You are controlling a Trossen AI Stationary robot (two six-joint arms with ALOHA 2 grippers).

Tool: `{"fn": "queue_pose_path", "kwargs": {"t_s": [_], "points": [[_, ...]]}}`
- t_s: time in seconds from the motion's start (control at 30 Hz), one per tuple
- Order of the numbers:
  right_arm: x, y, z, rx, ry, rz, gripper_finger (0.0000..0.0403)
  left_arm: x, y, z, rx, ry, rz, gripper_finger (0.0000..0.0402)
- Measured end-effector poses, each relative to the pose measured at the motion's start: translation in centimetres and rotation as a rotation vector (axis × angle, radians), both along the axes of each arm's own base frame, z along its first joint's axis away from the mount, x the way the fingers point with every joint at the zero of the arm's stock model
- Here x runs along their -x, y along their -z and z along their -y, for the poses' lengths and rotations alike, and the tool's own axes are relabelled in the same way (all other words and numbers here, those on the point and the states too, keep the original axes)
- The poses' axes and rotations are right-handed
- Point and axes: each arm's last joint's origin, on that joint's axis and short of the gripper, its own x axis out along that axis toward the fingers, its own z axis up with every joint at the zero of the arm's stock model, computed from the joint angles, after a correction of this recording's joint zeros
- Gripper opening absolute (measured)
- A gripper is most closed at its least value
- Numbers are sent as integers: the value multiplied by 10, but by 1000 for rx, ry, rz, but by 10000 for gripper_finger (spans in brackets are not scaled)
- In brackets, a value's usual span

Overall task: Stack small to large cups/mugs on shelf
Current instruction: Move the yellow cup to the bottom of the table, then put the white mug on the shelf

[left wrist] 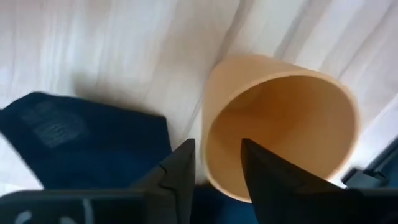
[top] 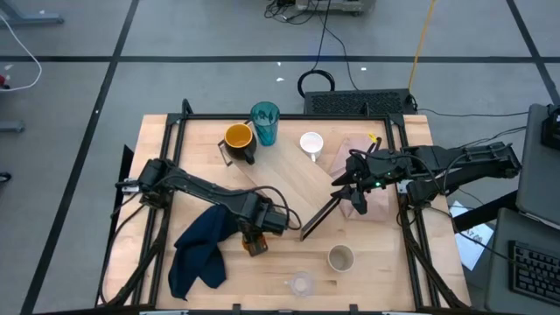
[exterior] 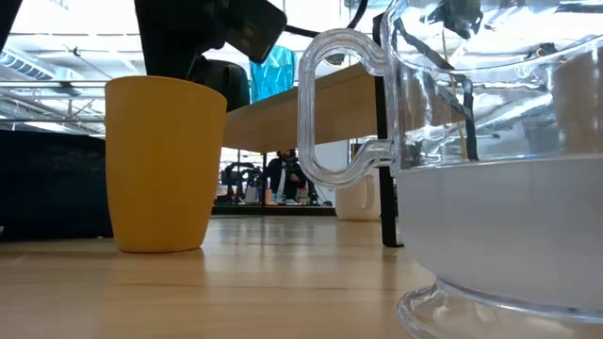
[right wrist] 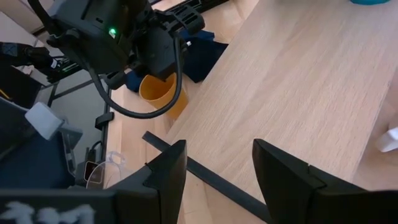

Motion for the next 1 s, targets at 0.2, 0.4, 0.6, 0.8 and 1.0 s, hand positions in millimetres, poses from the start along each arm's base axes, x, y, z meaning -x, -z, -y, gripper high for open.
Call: {"fn": "queue_pose_path", "kwargs": {"t_s": [0.2,0.4,0.6,0.8,1.0], "points": [[0,0,0,17,-12,2,173,4,-8,-4,-55,-38,15,151],[0,0,3,38,-13,4,173,13,-34,-14,-29,-98,84,161],[-1,0,19,146,-10,10,173,30,-75,-23,6,-220,226,161],[2,3,46,379,-50,-42,173,48,-115,-29,53,-346,429,161],[-7,19,74,520,-93,-176,173,54,-149,-33,101,-418,692,161]]}}
